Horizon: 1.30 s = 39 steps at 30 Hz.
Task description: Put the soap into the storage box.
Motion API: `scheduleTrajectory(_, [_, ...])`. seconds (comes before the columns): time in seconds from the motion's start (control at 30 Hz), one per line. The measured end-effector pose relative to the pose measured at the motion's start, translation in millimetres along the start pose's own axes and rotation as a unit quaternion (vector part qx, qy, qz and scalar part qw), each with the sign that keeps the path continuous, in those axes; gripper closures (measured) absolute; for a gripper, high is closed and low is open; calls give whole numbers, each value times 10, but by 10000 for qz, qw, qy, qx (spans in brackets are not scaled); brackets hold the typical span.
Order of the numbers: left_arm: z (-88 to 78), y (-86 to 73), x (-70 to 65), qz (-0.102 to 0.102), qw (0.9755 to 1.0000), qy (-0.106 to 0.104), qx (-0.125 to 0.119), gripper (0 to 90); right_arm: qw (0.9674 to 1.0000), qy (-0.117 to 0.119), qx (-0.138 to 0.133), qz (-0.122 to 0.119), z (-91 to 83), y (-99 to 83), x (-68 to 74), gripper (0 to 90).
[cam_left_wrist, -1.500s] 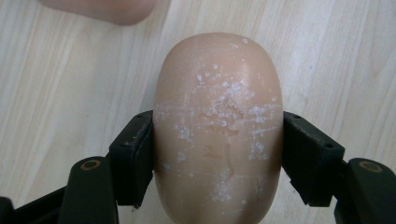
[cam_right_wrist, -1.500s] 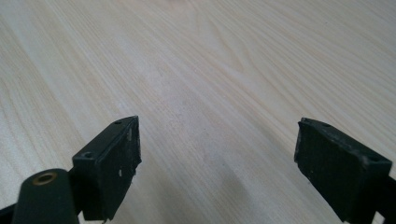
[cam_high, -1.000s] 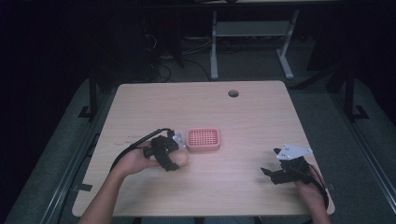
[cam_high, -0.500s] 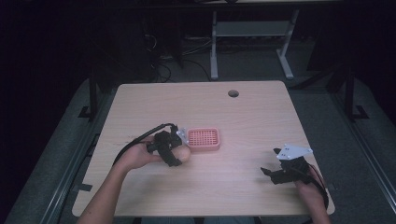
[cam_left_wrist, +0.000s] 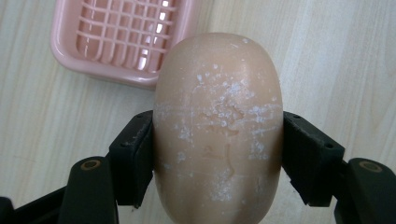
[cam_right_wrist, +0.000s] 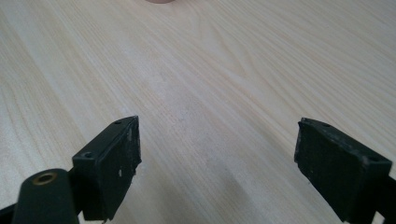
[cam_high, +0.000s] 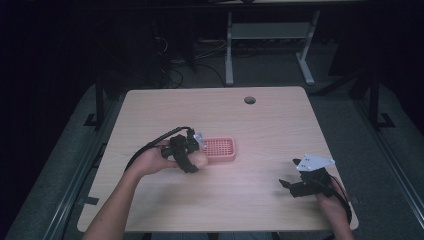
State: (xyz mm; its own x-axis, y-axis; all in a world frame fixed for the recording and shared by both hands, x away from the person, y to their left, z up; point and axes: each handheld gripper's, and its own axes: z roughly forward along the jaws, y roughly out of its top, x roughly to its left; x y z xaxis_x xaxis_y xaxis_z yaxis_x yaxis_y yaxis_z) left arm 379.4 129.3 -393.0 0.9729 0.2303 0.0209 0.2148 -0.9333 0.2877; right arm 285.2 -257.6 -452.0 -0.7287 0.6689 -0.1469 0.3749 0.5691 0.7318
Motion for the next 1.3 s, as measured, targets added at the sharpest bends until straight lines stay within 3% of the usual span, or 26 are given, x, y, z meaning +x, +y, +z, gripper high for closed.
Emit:
scheduleTrajectory(0.27, [-10, 85, 80, -7, 10000, -21, 15, 322, 10000, -5, 1, 4, -4, -1, -1, 140])
scheduleTrajectory(1.3, [-75, 380, 186, 158, 9998, 90, 90, 322, 10000, -3, -48, 24, -8, 0, -9, 140])
